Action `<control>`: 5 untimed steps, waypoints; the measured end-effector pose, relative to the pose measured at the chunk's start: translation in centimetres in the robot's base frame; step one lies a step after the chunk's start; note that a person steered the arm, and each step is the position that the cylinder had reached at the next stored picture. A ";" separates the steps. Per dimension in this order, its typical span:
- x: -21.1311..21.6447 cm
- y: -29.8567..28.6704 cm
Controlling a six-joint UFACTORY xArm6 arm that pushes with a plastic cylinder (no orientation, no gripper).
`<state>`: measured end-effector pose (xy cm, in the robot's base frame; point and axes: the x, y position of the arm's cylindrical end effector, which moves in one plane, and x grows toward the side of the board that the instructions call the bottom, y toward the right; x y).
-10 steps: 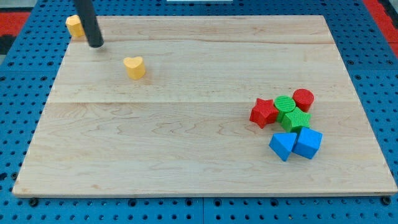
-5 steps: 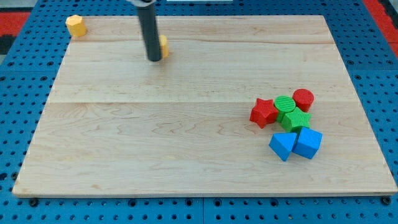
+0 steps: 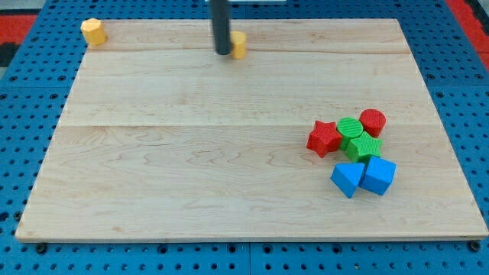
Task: Push the yellow heart to the top center
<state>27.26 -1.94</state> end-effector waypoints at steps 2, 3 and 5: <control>2.3 1.1; 0.8 4.5; -2.8 1.4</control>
